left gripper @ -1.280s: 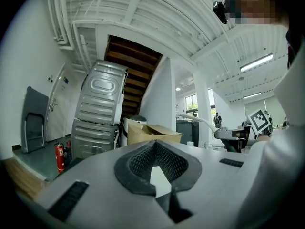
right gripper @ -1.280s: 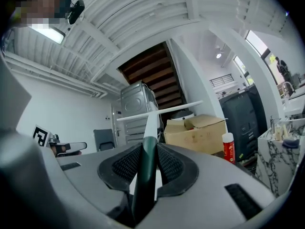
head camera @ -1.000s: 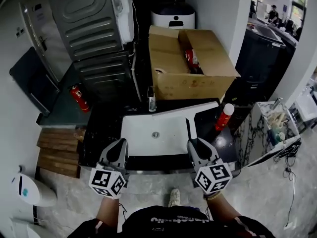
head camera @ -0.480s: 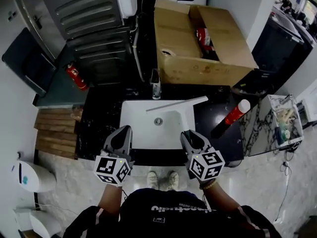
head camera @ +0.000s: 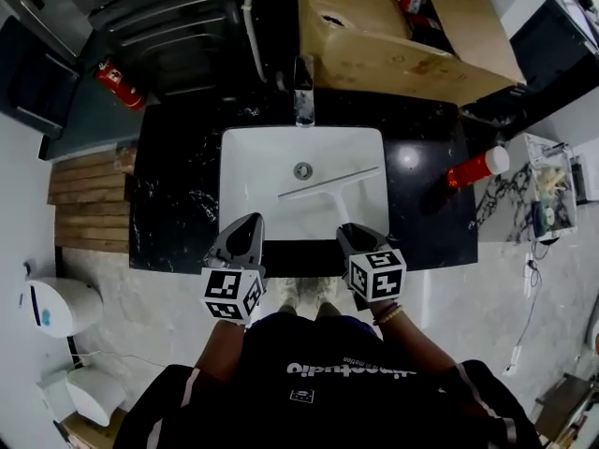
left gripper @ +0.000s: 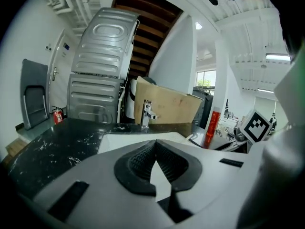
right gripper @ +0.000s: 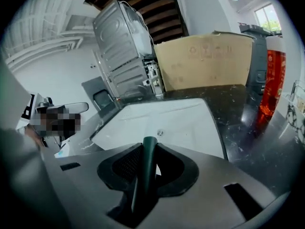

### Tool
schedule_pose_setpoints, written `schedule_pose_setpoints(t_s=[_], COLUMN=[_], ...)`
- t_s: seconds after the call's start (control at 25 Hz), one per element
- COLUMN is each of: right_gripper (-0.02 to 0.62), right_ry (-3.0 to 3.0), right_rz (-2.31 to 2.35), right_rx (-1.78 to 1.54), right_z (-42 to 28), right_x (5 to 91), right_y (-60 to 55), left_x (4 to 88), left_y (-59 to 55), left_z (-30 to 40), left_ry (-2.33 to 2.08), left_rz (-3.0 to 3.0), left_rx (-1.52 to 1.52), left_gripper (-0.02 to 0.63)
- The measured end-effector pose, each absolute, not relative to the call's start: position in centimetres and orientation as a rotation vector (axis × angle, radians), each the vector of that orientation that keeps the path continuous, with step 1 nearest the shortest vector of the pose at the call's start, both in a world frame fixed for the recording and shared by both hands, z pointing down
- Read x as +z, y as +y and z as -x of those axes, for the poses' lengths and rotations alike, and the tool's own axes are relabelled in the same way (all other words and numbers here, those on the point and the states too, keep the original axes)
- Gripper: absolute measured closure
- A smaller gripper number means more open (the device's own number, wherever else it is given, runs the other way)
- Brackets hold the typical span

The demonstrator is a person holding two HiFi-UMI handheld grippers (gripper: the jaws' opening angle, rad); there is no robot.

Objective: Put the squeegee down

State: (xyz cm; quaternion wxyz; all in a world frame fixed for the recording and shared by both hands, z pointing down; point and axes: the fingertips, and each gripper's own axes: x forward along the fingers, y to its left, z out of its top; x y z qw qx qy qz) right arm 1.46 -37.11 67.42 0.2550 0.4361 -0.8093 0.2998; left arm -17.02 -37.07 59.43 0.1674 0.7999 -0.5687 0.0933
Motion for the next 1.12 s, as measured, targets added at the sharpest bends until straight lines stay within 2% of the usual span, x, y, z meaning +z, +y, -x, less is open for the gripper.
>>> schedule_pose_setpoints(t_s=[0.24,0.32,0.52,0.76,0.96,1.12], right_gripper=[0.448,0.423,0.424,0.449,0.509,0.557], right_ry=[-2.118,-2.134,-2.214,-2.445,-2.727,-2.819], right_rz=[-1.215,-1.233,-1.294,-1.406,-1.465,-1.494], right_rx=[0.807,0.791,0.724,0.515,0.169,0.004], right_z=[-2.1,-2.0,-1.8,-1.6,-1.1,-1.1], right_x=[69.0,68.1,64.1,53.2,40.2,34.4], right_y=[-38.1,-38.9,-41.3,-44.5,-45.0,-44.0], left_x=[59.6,59.0,55.6,48.5,40.9,36.7], left_y=[-38.1,-38.6,-40.1,-41.7,-42.2,-41.9], left_z=[17.7,17.9,18.4,18.7,18.8,18.7], left_ry=[-1.582,-1.585,-1.606,-1.665,-1.728,-1.736], left_rz=[-2.279,-2.292,-2.343,-2.443,-2.579,-2.65], left_rx=[0.255,0.244,0.188,0.056,-0.058,-0.123], left_gripper=[0.592,0.592,0.592,0.592,0.592,0.591])
